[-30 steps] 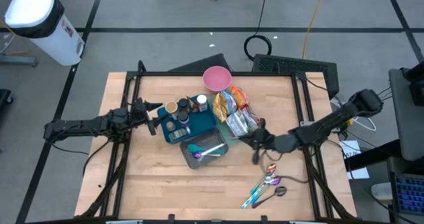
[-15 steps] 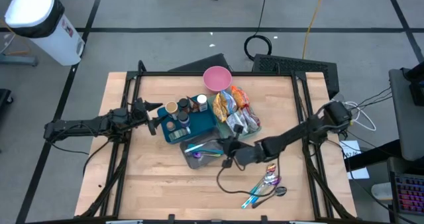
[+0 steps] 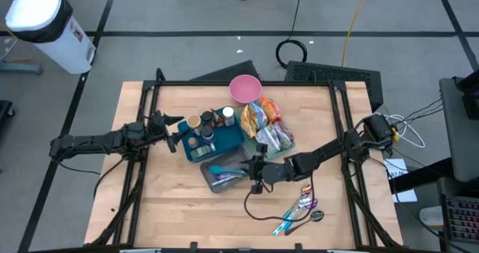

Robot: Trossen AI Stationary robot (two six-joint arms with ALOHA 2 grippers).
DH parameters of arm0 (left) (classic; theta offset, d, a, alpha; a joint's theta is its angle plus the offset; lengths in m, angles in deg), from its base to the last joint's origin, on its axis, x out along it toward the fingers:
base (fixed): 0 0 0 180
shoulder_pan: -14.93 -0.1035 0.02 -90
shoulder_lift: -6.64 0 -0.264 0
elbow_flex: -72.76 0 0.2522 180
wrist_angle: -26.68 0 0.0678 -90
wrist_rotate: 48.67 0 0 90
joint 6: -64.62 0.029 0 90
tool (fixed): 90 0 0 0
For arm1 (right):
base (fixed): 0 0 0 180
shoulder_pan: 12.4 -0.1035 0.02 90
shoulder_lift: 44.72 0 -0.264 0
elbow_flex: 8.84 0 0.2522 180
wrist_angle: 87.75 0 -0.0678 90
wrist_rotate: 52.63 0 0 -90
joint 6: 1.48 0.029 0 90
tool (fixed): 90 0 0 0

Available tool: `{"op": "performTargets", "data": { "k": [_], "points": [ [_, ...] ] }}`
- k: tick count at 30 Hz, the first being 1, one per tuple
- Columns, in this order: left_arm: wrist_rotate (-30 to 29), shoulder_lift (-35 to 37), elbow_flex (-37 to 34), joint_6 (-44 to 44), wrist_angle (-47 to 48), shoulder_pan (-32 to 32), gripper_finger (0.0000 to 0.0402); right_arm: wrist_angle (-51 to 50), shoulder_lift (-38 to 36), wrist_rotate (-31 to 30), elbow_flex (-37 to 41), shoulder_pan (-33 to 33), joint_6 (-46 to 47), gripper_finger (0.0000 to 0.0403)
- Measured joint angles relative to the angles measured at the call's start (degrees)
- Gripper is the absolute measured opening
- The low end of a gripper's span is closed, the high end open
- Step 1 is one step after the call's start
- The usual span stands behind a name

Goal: Pick & Place Food Item
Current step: Put the top blue spoon into the black bin

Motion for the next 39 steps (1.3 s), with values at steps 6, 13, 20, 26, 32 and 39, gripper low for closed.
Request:
{"op": "performTargets", "data": {
  "k": [6, 13, 20, 26, 32, 39],
  "points": [
    [0.0, 0.0, 0.0, -0.02, 0.0, 0.0, 0.0308, -1.9, -2.11, 0.03, 0.02, -0.34, -2.62, 0.0169],
    [0.0, 0.0, 0.0, 0.0, 0.0, 0.01, 0.0308, -12.06, -12.97, 0.15, 0.0, -3.76, 0.8, 0.0223],
    [0.0, 0.0, 0.0, 0.0, 0.0, 0.02, 0.0308, -29.53, -25.03, 15.78, 0.02, -8.83, 15.75, 0.024],
    [0.0, -0.02, 0.0, -0.01, 0.0, 0.0, 0.0308, -50.27, -30.09, 19.67, 0.02, -13.53, 36.05, 0.0228],
    [0.0, -0.01, 0.0, 0.0, 0.0, 0.02, 0.0308, -60.85, -30.4, 19.77, 3.67, -18.42, 49.91, 0.0218],
    [0.0, -0.01, 0.0, 0.0, 0.0, 0.02, 0.0308, -59.62, -31.54, 23.05, 12.08, -18.57, 57.8, 0.0217]
  ]
}}
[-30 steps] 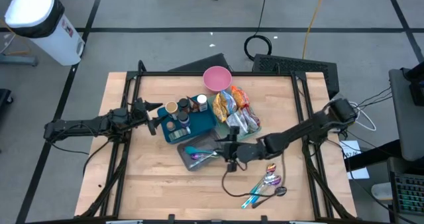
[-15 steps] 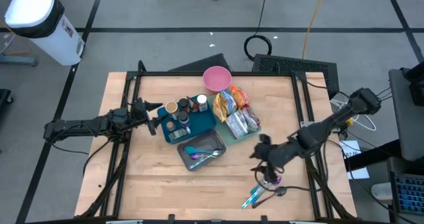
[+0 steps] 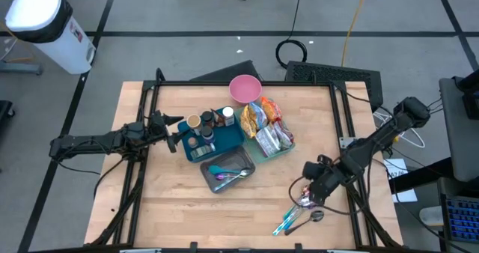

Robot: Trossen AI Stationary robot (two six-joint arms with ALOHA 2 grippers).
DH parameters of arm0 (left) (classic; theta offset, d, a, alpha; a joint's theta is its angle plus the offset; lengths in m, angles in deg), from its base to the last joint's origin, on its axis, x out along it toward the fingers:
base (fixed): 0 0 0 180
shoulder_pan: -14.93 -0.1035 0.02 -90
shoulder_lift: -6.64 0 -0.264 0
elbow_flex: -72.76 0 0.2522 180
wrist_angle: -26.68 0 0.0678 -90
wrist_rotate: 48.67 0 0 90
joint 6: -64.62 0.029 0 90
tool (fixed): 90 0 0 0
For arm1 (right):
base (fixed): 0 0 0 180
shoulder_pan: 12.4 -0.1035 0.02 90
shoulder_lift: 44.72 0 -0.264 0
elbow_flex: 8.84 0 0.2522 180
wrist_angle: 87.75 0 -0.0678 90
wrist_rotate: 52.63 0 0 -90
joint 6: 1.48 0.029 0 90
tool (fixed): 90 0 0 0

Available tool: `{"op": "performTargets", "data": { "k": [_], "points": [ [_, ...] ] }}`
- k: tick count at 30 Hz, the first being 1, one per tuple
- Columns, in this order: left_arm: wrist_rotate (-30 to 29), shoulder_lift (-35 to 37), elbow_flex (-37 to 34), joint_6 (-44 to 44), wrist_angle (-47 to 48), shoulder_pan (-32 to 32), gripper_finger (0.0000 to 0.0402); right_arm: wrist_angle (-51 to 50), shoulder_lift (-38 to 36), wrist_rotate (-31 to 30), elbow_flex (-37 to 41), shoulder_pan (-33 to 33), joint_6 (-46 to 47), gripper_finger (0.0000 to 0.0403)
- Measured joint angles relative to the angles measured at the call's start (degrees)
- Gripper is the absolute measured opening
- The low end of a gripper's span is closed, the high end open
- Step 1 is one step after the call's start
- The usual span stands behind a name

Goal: Pick & Place Food Item
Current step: Put the top blue spoon into the black bin

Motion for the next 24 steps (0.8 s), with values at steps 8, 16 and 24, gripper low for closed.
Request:
{"op": "performTargets", "data": {
  "k": [8, 16, 24],
  "points": [
    [0.0, -0.01, 0.0, 0.0, 0.0, 0.0, 0.0308, 6.88, -4.05, 4.21, 10.02, 1.79, 3.27, 0.0212],
    [0.0, 0.01, 0.0, -0.02, 0.0, -0.02, 0.0308, 23.6, -6.85, 8.69, 20.2, 4.66, 3.22, 0.0212],
    [0.0, -0.01, 0.0, 0.0, 0.0, -0.02, 0.0308, 28.11, -7.02, 11.23, 23.73, 5.71, 4.51, 0.0201]
  ]
}}
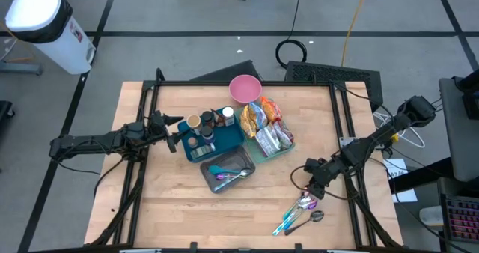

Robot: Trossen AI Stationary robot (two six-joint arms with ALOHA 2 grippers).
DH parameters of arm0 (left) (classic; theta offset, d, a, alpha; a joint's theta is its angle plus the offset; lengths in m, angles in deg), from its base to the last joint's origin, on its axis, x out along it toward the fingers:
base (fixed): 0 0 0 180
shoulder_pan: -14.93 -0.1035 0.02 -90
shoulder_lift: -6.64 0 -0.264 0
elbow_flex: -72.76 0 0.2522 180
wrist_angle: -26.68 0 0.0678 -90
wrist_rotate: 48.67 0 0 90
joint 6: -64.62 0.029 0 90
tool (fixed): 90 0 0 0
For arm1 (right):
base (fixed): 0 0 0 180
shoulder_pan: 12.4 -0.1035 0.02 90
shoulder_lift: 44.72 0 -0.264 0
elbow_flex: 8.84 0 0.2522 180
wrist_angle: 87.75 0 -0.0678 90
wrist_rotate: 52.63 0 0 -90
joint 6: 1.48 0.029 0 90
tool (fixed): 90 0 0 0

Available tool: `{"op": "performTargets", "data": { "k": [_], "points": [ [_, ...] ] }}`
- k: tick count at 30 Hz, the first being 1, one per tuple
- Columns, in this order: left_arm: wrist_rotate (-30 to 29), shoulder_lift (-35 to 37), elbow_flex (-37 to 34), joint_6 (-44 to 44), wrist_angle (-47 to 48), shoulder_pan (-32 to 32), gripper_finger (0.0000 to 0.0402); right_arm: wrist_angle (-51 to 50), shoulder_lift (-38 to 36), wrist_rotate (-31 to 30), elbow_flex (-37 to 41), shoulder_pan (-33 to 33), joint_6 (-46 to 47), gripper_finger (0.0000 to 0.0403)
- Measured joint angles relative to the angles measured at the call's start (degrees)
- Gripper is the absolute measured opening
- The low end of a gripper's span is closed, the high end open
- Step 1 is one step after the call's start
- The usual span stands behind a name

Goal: Pick & Place Food Item
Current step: Put the top blue spoon into the black bin

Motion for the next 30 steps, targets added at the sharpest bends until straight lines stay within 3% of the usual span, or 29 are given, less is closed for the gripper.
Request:
{"op": "performTargets", "data": {
  "k": [20, 30],
  "points": [
    [0.0, 0.0, 0.0, 0.0, 0.0, 0.0, 0.0308, 2.39, 0.19, -1.19, 0.24, 0.65, -0.94, 0.0021],
    [0.0, 0.02, 0.0, 0.0, 0.0, 0.0, 0.0308, 15.71, 0.27, -6.03, 0.28, 3.37, -13.83, 0.0003]
  ]
}}
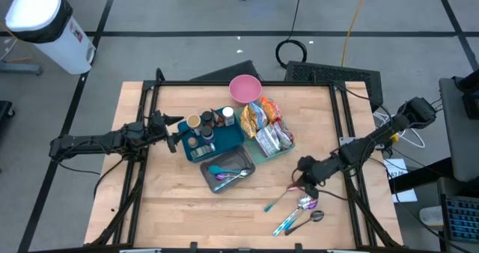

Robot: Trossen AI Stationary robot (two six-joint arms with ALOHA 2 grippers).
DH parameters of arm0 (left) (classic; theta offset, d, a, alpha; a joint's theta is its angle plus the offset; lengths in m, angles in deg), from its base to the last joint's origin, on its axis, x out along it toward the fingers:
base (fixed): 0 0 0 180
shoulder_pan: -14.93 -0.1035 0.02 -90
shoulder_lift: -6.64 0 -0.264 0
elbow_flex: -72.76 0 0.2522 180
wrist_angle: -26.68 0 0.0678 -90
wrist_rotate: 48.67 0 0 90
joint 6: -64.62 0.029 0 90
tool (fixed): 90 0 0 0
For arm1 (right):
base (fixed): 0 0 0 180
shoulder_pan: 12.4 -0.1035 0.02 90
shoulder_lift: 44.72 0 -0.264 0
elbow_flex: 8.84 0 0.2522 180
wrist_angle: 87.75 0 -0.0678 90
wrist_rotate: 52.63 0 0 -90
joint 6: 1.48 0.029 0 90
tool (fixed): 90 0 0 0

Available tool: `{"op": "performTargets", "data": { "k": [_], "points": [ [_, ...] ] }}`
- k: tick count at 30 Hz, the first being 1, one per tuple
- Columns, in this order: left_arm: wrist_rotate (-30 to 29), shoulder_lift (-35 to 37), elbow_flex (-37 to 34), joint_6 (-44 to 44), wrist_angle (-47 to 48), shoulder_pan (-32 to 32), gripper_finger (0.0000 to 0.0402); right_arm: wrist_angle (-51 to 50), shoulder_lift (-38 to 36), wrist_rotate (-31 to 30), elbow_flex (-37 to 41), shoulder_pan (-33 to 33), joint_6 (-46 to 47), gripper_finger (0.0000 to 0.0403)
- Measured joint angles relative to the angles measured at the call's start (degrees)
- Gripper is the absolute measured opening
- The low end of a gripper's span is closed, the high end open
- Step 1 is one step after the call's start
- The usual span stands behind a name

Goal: Pick & Place Food Item
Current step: Put the top blue spoon into the black bin

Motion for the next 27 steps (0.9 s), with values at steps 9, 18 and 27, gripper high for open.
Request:
{"op": "performTargets", "data": {
  "k": [9, 18, 27],
  "points": [
    [0.0, 0.0, 0.0, 0.0, 0.0, 0.0, 0.0308, 20.64, -0.01, -7.37, 0.0, 0.0, -18.73, 0.0003],
    [0.0, 0.0, 0.0, -0.02, 0.0, 0.02, 0.0308, 46.04, 2.38, -10.28, 0.0, 1.33, -34.12, 0.0003],
    [0.0, -0.01, 0.0, -0.02, 0.0, 0.02, 0.0308, 56.62, 13.16, -10.26, -3.22, 5.21, -36.39, 0.0003]
  ]
}}
